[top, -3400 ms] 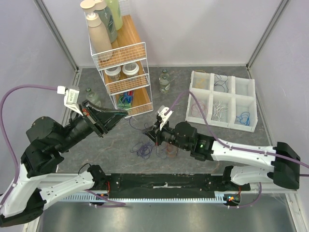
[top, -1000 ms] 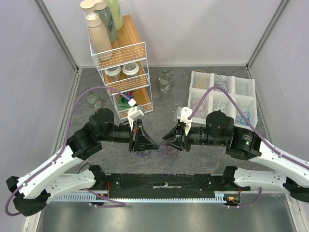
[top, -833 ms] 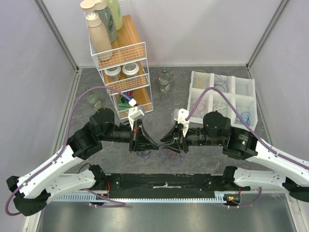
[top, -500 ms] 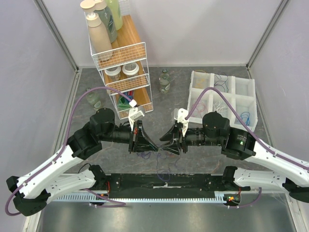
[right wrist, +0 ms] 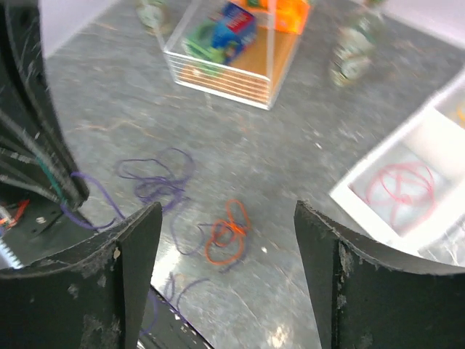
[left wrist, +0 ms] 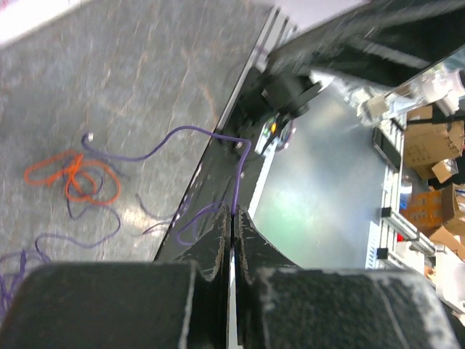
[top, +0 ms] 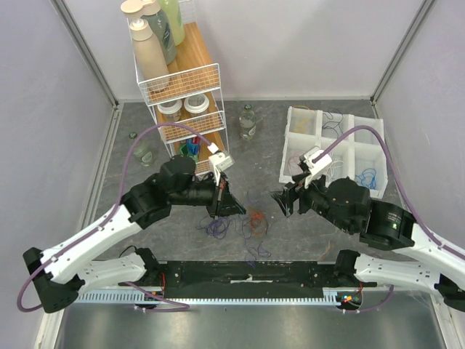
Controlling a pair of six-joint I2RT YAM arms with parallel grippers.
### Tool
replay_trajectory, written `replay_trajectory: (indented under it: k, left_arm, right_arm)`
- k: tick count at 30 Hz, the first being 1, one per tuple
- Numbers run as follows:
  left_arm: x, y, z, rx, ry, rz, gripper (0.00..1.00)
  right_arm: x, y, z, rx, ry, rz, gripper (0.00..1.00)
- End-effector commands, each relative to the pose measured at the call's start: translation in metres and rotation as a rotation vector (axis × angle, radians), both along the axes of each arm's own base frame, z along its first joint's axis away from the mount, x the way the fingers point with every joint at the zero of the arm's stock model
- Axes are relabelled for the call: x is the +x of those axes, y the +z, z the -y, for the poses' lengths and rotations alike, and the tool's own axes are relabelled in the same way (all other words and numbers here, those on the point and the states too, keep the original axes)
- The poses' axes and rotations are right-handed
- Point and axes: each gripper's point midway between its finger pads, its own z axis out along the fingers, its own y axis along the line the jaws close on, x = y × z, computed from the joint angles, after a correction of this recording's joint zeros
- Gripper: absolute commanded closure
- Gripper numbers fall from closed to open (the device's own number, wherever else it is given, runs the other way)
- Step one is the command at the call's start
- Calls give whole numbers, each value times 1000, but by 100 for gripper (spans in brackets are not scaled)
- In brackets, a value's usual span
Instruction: Untangle the cables
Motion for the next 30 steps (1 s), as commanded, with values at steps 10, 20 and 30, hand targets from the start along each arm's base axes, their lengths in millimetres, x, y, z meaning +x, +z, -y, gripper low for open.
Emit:
replay_trajectory:
  k: [10, 20, 30]
  left_arm:
    - [-50, -158, 34, 150, -125, -468, 98]
    - [-57, -199, 43, 250, -124, -514, 98]
    - [-55, -196, 33, 248, -102, -461, 61]
  right_arm:
    - [-30, -159, 6, -134, -182, -508, 18]
    - [-113, -216, -48, 13, 296, -790, 16]
    - [-121, -245, -48, 99, 182, -970, 16]
